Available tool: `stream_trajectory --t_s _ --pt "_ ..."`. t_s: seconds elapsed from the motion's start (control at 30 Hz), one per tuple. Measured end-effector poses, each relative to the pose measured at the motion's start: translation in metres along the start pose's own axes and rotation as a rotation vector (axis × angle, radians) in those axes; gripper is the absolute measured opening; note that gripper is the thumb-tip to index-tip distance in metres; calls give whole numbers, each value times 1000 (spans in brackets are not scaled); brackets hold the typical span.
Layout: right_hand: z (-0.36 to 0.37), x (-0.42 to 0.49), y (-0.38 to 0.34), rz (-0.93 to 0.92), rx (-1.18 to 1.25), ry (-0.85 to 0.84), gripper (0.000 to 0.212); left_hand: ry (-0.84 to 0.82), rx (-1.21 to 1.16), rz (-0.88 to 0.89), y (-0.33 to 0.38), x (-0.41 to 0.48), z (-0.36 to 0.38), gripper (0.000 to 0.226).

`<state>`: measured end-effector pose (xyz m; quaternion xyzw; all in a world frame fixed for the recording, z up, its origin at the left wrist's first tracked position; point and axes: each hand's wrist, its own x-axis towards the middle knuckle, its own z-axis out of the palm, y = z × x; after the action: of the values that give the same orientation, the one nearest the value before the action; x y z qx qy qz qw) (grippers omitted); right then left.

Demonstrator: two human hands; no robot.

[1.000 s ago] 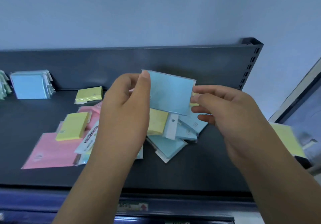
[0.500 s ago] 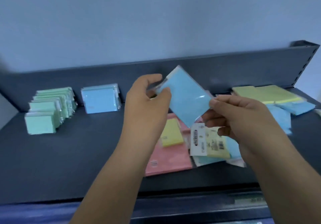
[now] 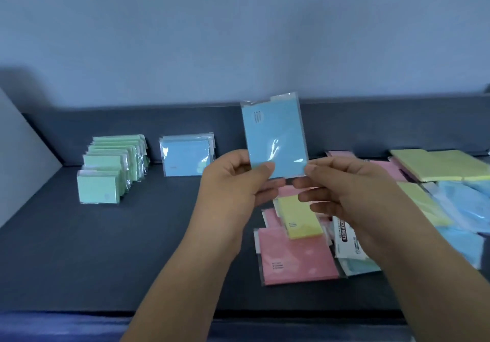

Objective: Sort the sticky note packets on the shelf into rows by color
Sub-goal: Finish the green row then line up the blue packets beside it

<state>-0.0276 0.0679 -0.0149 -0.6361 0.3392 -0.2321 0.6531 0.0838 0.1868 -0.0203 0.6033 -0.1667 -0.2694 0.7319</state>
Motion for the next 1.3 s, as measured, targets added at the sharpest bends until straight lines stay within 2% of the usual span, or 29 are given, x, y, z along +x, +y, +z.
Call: stream_trajectory --t_s 0.17,0.27,0.33,0.47,0.57,0.67,0.73,0.8,0.9,1.03,1.3 --pt "18 16 -4 -50 -48 -7 5 17 23 13 -3 9 -16 8" --pt "30 21 -5 -90 -93 8 5 123 31 53 -1 19 -40 6" --pt "41 24 -8 -123 -170 20 7 201 40 126 7 28 -62 15" --pt "71 28 -15 -179 -246 77 12 201 239 289 17 40 -104 29" --pt "106 28 -15 -212 -239 175 11 152 357 360 13 51 -137 26" --pt "142 32 -9 -199 -221 299 8 146 492 357 10 62 -170 17" --pt "163 35 -4 -173 -215 363 7 86 622 340 11 69 -189 13" --pt "181 40 0 -156 -231 410 7 16 723 292 13 72 -202 29" --pt "205 47 6 -143 -302 436 12 -46 689 172 21 71 -215 35" --pt "219 55 13 -132 -334 463 17 -161 656 52 34 70 -217 21" --pt "230 65 14 -64 -381 490 19 -219 551 -96 45 81 -211 30"
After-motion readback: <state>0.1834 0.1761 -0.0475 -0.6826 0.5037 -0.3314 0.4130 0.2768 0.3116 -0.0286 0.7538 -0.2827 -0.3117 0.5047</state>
